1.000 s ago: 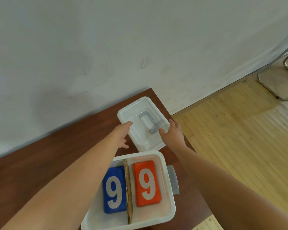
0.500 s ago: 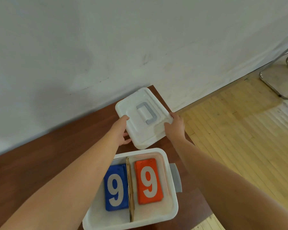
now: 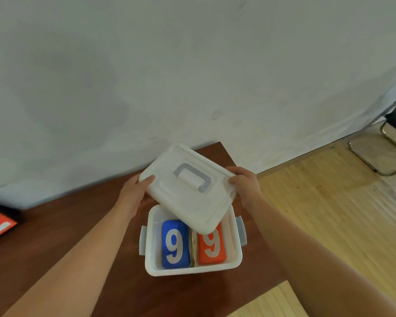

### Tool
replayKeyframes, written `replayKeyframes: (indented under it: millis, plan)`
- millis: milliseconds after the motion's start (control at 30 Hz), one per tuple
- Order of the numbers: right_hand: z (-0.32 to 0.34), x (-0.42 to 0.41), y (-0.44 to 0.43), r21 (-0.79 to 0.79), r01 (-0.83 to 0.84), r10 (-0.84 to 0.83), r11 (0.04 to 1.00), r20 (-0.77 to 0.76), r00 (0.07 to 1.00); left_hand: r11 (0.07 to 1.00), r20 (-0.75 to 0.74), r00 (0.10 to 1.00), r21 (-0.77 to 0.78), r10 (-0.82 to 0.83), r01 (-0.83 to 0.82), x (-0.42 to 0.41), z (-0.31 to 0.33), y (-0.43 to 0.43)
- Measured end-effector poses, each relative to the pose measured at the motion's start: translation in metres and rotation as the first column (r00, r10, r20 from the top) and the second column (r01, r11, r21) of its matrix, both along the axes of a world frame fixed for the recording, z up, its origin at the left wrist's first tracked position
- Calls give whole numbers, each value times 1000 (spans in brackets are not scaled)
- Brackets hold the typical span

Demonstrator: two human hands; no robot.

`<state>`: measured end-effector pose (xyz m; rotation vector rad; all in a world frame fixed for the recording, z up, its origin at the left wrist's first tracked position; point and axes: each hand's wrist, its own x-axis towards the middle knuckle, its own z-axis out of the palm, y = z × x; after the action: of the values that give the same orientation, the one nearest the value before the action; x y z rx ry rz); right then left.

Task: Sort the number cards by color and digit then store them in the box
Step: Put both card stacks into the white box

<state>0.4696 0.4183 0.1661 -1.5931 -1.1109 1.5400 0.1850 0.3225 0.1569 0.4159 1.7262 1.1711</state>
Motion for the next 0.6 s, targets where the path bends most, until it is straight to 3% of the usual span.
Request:
replayKeyframes:
  millis: [100,200,300,367,467,600]
  plan:
    - [-10,8,-23,-45,103,-101,994,46,994,992,-54,997,-117,-58,52,-1,-6,-41]
    - [-21,13,-50,-102,162,-163,981,5,987,986,33,999,-167,-1,6,9,-18,-78]
    - [-27,18,-79,-23,69,-67,997,93,993,978,37,999,-209,-15,22,25,-29,-109]
    - [-28,18,-92,52,-34,22,998,207,978,956,-124,980,-267,-159,121,34,-33,-123]
    - [-33,17,-101,124,-99,47,987,366,929,860,-470,752,-444,-463,252,38,-34,-137]
    - [-45,16,-106,127,-132,54,983,486,872,747,-581,489,-606,-651,274,34,-42,-144]
